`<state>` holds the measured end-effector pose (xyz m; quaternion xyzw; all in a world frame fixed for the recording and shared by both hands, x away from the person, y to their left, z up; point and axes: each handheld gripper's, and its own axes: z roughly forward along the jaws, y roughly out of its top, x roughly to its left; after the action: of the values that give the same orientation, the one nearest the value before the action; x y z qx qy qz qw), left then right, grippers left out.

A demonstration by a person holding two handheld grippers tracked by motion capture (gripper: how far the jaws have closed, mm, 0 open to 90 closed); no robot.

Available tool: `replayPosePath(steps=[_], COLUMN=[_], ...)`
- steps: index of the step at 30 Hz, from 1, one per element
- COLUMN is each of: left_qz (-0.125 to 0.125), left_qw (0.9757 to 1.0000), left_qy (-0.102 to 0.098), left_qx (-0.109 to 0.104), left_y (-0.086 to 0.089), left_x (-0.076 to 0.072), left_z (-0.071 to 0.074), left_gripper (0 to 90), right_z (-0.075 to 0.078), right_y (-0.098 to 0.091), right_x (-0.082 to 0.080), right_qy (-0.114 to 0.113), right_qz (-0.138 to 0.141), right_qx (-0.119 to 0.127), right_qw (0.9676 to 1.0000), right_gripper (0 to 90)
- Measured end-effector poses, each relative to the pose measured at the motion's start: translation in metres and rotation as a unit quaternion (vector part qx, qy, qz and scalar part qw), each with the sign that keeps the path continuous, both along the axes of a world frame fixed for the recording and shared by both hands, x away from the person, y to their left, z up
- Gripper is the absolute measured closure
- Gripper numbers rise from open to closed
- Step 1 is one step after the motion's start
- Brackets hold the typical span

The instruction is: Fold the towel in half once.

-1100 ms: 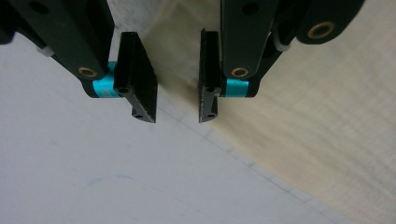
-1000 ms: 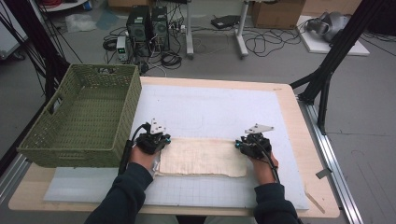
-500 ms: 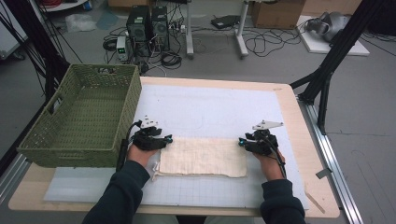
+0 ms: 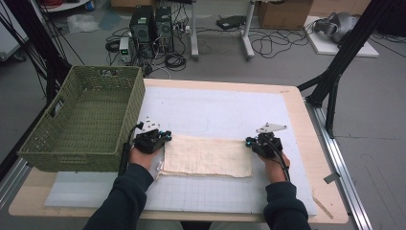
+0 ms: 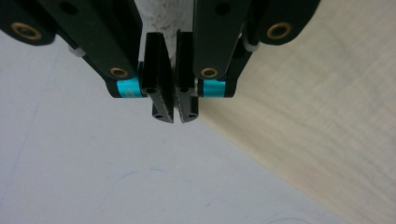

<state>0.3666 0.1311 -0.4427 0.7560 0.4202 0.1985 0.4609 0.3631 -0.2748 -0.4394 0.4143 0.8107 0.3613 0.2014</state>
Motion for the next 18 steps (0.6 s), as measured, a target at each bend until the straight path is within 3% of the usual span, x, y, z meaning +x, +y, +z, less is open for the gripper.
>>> replayPosePath(steps=[4,6,10,12,13,14,18], left_qz=[0.013,0.019,0.026,0.024,0.026,0.029,0.036], left_qw=[0.9998,0.9998,0.9997,0.9997,0.9996,0.9995,0.9983], left_qy=[-0.011,-0.006,0.004,0.007,0.007,0.006,0.007], left_qx=[-0.006,0.000,0.000,-0.004,-0.004,-0.006,-0.045], left_y=[-0.004,-0.006,-0.006,-0.005,-0.004,-0.002,0.009], left_x=[0.006,0.007,0.008,0.008,0.008,0.007,0.002], left_z=[-0.001,-0.003,-0.006,-0.005,-0.004,-0.003,0.006], left_gripper=[86.8,86.8,86.8,85.1,80.0,69.3,50.6], right_z=[0.000,0.001,-0.001,-0.002,-0.002,-0.001,0.011], right_y=[0.003,0.006,0.010,0.011,0.011,0.010,-0.001], right_x=[0.006,0.009,0.013,0.013,0.013,0.012,0.004], right_qy=[-0.020,-0.032,-0.028,-0.025,-0.030,-0.038,-0.057], right_qz=[-0.022,-0.030,-0.033,-0.037,-0.041,-0.047,-0.050], right_qx=[-0.014,-0.028,-0.038,-0.040,-0.044,-0.048,-0.005], right_qw=[0.9995,0.9986,0.9983,0.9982,0.9978,0.9970,0.9971], right_gripper=[86.2,86.2,86.0,81.7,76.2,68.4,58.0])
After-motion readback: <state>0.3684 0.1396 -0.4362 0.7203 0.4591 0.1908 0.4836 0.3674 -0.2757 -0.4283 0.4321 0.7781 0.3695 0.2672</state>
